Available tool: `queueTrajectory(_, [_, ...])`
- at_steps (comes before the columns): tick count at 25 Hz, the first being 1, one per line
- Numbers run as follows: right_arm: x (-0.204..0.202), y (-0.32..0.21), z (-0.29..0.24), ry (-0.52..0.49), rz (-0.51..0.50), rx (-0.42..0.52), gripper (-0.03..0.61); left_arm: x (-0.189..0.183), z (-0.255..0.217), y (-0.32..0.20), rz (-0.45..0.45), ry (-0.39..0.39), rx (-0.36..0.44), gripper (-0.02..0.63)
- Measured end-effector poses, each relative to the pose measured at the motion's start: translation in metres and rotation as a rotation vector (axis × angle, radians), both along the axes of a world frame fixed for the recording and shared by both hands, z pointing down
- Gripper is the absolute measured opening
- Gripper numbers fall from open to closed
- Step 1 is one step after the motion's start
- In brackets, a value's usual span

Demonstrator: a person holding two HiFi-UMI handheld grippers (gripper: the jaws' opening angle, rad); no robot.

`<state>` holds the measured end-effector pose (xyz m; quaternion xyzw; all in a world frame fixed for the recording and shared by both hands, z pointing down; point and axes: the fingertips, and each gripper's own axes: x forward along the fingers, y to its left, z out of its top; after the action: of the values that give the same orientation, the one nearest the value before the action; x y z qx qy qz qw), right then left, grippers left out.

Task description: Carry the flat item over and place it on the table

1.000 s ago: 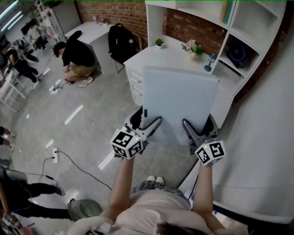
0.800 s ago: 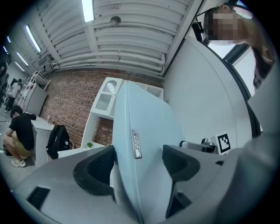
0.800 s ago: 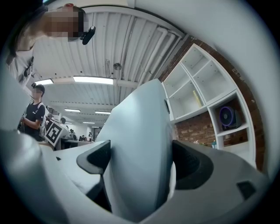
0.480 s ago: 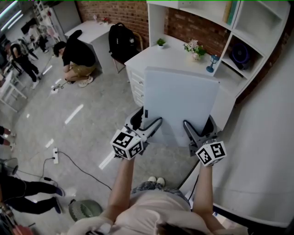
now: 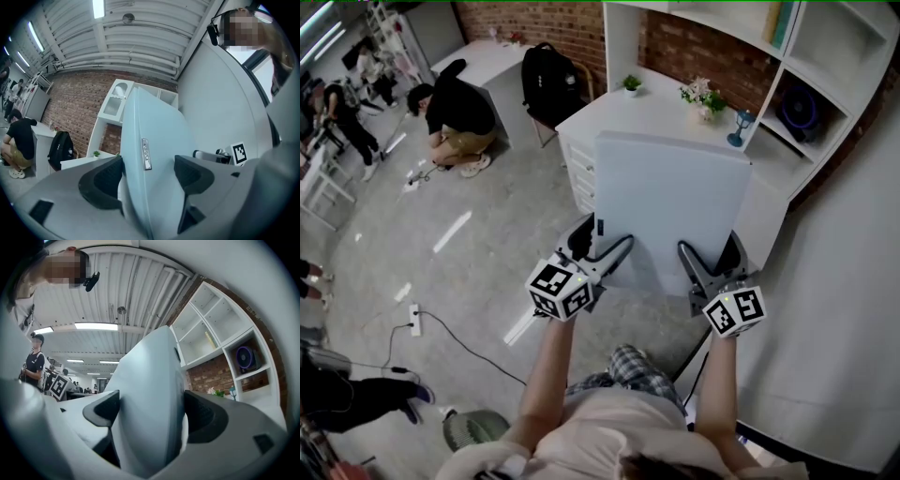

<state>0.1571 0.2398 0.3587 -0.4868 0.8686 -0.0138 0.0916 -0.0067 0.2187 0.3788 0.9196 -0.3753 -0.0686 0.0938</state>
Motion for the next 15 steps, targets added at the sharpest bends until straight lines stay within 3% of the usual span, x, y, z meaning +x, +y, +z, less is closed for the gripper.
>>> queueTrajectory(10, [-0.002,-0.054,0.008,-0.006,-0.033,-0.003,0.437,-0.003,0.007,-0.048,-0.034,0.004,0.001,0.342])
queueTrajectory(15, [-0.005,-0.105,0.016,-0.019,-0.032,-0.004,0.437,-0.006,0.014,-0.100,-0.038,0.006,0.005,0.342])
